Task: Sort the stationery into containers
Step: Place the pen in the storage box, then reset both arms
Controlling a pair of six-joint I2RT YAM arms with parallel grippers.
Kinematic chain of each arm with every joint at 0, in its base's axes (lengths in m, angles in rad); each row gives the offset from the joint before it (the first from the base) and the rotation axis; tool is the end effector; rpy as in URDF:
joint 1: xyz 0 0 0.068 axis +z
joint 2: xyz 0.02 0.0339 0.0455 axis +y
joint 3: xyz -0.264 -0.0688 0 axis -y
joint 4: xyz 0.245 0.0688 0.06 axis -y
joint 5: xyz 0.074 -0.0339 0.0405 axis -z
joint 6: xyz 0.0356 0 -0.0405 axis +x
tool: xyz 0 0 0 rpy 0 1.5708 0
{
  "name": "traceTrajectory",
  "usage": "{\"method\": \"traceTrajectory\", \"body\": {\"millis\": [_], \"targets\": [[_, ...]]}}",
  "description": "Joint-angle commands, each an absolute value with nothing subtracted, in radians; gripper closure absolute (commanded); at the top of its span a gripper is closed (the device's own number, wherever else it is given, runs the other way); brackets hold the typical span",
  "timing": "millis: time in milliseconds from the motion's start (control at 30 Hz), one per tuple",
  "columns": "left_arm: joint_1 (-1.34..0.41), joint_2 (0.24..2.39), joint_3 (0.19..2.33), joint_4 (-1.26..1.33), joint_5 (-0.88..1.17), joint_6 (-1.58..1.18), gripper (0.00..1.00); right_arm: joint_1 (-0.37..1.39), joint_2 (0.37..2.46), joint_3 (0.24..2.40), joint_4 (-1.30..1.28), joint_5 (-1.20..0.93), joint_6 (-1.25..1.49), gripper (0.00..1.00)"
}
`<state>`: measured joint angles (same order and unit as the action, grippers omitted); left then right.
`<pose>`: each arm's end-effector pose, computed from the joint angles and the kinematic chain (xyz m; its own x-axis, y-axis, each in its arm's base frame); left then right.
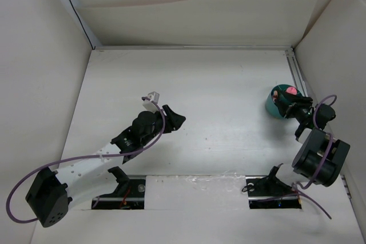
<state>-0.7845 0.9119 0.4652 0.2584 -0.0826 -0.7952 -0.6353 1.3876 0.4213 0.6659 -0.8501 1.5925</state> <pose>0.1527 -0.1483 0.2500 -0.5545 -0.4519 -0.6988 0.3582 0.6283 -0.6906 0.2200 -0.1290 0.1768 -0.1809 0.9530 0.2430 0.2422 -0.1963 0.9502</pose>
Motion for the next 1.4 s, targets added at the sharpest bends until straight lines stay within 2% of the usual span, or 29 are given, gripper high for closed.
{"method": "traceTrajectory", "body": {"millis": [0, 267, 300, 333, 400, 433, 467, 533, 567, 600, 667, 700, 733, 800, 933, 1067, 1300, 1367], "targets": [[-0.788, 0.899, 0.457, 0.301, -0.084, -0.801, 0.56, -0.643, 1.396, 0.425, 0.749, -0.857, 1.605, 0.42], [-0.788, 0.879, 0.468, 0.273, -0.104, -0.792, 0.56, -0.643, 1.324, 0.523, 0.697, -0.899, 1.576, 0.37], [-0.788, 0.867, 0.480, 0.261, -0.116, -0.792, 0.56, -0.643, 1.304, 0.582, 0.658, -0.899, 1.556, 0.37], [-0.788, 0.858, 0.480, 0.261, -0.117, -0.781, 0.54, -0.643, 1.255, 0.621, 0.619, -0.899, 1.492, 0.31], [-0.788, 0.847, 0.511, 0.233, -0.126, -0.772, 0.53, -0.643, 1.206, 0.725, 0.407, -0.908, 1.374, 0.27], [-0.788, 0.835, 0.520, 0.233, -0.126, -0.759, 0.50, -0.634, 1.165, 0.846, 0.334, -0.917, 1.224, 0.23], [-0.788, 0.834, 0.529, 0.207, -0.126, -0.746, 0.44, -0.620, 1.148, 0.906, 0.199, -0.926, 1.144, 0.18], [-0.788, 0.812, 0.541, 0.196, -0.126, -0.736, 0.37, -0.533, 1.117, 1.058, 0.051, -0.913, 0.986, 0.12], [-0.788, 0.796, 0.541, 0.196, -0.126, -0.736, 0.25, -0.490, 1.079, 1.086, -0.009, -0.887, 0.860, 0.06], [-0.788, 0.796, 0.551, 0.196, -0.115, -0.721, 0.00, -0.378, 1.054, 1.100, -0.052, -0.826, 0.813, 0.00], [-0.788, 0.773, 0.569, 0.186, -0.104, -0.721, 0.00, -0.185, 0.988, 1.100, -0.081, -0.696, 0.696, 0.00], [-0.788, 0.773, 0.569, 0.169, -0.104, -0.712, 0.00, -0.184, 0.971, 1.100, -0.103, -0.695, 0.652, 0.00], [-0.788, 0.761, 0.569, 0.169, -0.089, -0.712, 0.00, -0.057, 0.959, 1.100, -0.127, -0.611, 0.606, 0.00], [-0.788, 0.737, 0.578, 0.155, -0.078, -0.696, 0.00, 0.070, 0.925, 1.072, -0.155, -0.518, 0.516, 0.00], [-0.788, 0.690, 0.587, 0.085, -0.093, -0.712, 0.00, 0.415, 0.887, 0.941, -0.140, -0.187, 0.445, 0.00], [-0.788, 0.681, 0.620, 0.049, -0.103, -0.712, 0.00, 0.650, 0.911, 0.815, -0.100, 0.053, 0.422, 0.00], [-0.788, 0.672, 0.640, 0.040, -0.066, -0.730, 0.00, 0.902, 1.006, 0.779, -0.028, 0.334, 0.373, 0.00], [-0.788, 0.663, 0.640, 0.040, -0.066, -0.730, 0.00, 0.925, 1.038, 0.779, -0.018, 0.365, 0.373, 0.00]]}}
